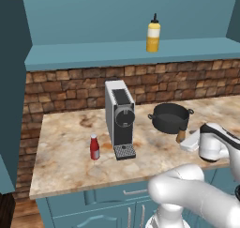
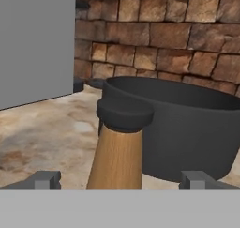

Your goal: There are various items on the counter. Only move the condiments/shakers into the cabinet.

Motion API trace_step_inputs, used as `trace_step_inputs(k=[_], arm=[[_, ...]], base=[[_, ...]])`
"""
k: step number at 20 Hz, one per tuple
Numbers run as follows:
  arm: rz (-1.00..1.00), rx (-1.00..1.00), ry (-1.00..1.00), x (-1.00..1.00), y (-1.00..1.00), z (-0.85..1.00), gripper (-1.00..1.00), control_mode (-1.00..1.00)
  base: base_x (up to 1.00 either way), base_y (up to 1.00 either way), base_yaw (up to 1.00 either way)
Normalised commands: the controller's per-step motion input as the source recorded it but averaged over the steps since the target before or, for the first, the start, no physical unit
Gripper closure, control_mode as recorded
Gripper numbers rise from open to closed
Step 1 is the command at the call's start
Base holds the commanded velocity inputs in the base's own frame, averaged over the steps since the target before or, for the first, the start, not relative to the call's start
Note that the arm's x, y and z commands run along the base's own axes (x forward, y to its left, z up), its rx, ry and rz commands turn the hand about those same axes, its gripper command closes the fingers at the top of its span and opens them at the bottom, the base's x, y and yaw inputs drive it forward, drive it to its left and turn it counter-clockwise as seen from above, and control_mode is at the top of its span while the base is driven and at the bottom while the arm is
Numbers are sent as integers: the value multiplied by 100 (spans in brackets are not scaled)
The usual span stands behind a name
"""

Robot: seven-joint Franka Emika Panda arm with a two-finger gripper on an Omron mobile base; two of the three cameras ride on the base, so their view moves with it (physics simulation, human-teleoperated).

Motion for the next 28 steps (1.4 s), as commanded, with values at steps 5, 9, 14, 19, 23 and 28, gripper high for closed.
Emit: trace_step_inputs(k=[5, 9, 14, 19, 23, 28], arm=[[0, 0, 5, 23, 0, -13, -100, -100], [0, -1, 2, 24, 0, -8, -100, -100], [0, 0, 1, -1, 0, 0, 100, -100], [0, 3, -1, -38, 0, 21, 100, -100], [0, 1, 0, -45, 0, 92, 100, -100], [0, 0, 0, -40, 0, 100, 100, -100]], base=[[0, 0, 0], [0, 0, 0], [0, 0, 0], [0, 0, 0], [0, 0, 0], [0, 0, 0]])
